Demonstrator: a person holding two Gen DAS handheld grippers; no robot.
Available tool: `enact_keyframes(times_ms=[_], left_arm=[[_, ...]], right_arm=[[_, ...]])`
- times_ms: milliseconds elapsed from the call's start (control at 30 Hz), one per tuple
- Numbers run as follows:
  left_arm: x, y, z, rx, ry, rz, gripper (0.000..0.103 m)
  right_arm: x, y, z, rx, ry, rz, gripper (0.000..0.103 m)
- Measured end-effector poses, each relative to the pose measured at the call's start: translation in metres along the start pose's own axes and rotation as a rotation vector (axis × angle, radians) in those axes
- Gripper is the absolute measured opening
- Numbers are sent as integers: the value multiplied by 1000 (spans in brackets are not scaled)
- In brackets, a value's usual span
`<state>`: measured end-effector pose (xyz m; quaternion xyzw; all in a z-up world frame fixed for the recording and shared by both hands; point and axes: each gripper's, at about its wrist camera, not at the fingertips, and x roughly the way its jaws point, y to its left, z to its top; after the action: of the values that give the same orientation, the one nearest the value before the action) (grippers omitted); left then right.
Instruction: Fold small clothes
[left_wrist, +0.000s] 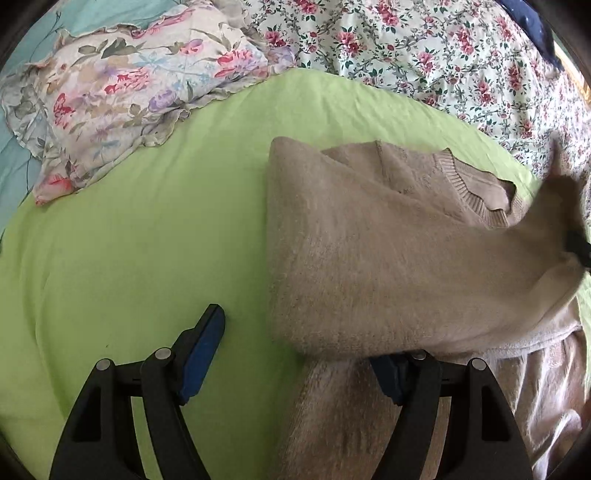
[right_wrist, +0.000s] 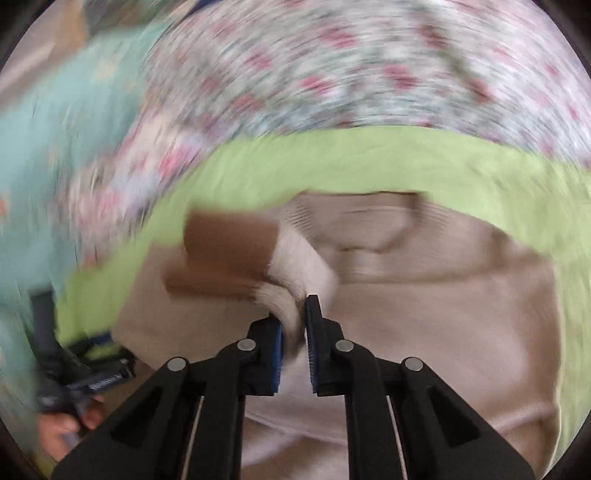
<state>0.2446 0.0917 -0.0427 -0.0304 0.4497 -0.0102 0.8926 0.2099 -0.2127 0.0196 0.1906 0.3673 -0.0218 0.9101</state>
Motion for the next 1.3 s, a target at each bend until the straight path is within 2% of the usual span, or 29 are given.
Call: enact_keyframes(times_ms=[67, 133, 267, 333, 400, 467, 533, 567, 600, 667, 733, 800, 833, 900, 1000, 1100, 1167, 1233, 1300], left_arm=[[2, -2, 1, 5, -3, 8, 75], [4, -3, 0, 8, 0, 17, 75], [2, -4, -4, 19, -10, 20, 74], [2, -2, -5, 15, -14, 15, 74], [3, 2, -5, -2, -14, -1, 74], [3, 3, -5, -8, -13, -5, 74], [4, 1, -4, -1, -9, 2, 74], [4, -1, -3, 8, -7, 7, 74], [3, -2, -2, 15, -7, 12, 73], [-7, 3, 3, 0, -54, 22, 67], [-14, 12, 4, -44, -94, -4, 67], [-9, 14, 1, -59, -78, -19, 68], [-2, 11, -2, -40, -51, -3, 67], [4, 4, -5, -11, -32, 21, 67], [3, 1, -4, 5, -35, 28, 67], [3, 8, -5, -24, -34, 0, 67], [3, 10, -6, -34, -32, -10, 68], [3, 9, -7, -29, -34, -2, 68], [3, 8, -7, -29, -32, -1, 69]], right_arm=[[-10, -40, -8, 127, -13, -8, 12], [-6, -72, -21, 217, 30, -21, 12], [0, -105, -43, 344, 85, 23, 14], [1, -108, -47, 383, 83, 40, 24], [-3, -112, -48, 416, 56, 85, 43], [-3, -115, -44, 431, 39, 103, 45], [2, -115, -40, 426, 55, 94, 39], [4, -114, -37, 416, 66, 84, 14], [0, -113, -32, 403, 57, 88, 9], [-20, -105, -19, 366, -38, 123, 9], [-57, -93, -12, 288, -182, 145, 9], [-73, -88, -12, 231, -223, 87, 9], [-71, -91, -13, 231, -205, 61, 9], [-52, -106, -22, 261, -113, -14, 9], [-29, -124, -37, 323, -17, -43, 9], [-34, -125, -39, 307, -43, -48, 9], [-39, -126, -37, 286, -51, -90, 9], [-33, -129, -41, 285, -8, -111, 9], [-21, -134, -46, 309, 81, -158, 9]])
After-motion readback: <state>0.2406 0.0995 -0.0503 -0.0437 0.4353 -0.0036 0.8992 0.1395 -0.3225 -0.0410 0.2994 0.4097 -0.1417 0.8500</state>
